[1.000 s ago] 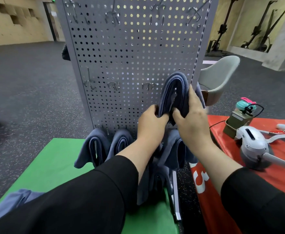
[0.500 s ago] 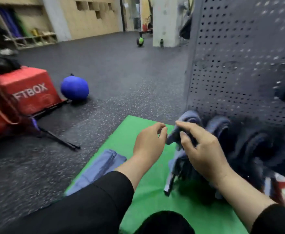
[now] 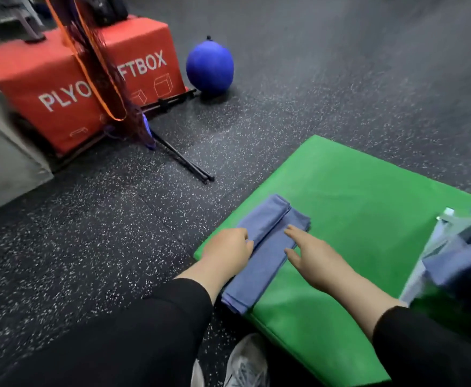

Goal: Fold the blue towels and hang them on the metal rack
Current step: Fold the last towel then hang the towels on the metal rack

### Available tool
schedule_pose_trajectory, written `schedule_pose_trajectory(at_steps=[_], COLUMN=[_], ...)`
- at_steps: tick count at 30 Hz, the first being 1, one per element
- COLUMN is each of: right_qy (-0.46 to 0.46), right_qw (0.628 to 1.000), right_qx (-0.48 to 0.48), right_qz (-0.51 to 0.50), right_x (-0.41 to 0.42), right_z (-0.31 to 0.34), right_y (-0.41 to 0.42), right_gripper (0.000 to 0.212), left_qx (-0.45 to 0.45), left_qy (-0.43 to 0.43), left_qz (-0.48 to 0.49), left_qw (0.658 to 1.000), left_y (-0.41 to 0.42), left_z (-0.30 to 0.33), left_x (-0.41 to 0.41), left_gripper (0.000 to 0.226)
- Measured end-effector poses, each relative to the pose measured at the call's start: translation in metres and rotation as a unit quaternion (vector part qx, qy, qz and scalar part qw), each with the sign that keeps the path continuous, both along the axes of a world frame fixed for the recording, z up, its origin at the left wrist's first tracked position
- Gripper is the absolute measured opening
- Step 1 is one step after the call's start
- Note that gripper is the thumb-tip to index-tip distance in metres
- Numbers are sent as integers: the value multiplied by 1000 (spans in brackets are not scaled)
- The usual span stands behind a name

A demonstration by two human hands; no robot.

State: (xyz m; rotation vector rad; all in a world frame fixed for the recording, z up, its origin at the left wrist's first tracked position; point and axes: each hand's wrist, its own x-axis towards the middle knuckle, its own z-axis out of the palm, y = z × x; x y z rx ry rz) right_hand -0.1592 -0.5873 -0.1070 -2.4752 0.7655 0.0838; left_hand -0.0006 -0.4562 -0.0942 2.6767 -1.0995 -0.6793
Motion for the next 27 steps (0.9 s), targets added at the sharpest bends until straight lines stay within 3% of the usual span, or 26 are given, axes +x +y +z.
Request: schedule_pose_trajectory(at_steps=[5,12,23,27], right_qy=[73,104,157,161], right_qw=[997,991,980,979], right_qx=[-1,-37,-15,-9], right_qz=[22,80,119,121], right_x=[7,37,73,73], right_z=[-56,-91,-99,-98], right_y=[-9,-15,-11,-12], right_gripper=[55,59,61,61], left_qx=[56,20,40,13], left_qy=[-5,-70,37,50], left_qz=[-32,13,120,144], left_qw=[998,997,991,988], left_y=[-8,-30,-45,-44], left_z=[-53,-86,-108,-107], left_x=[21,39,65,66], left_gripper=[31,31,36,13])
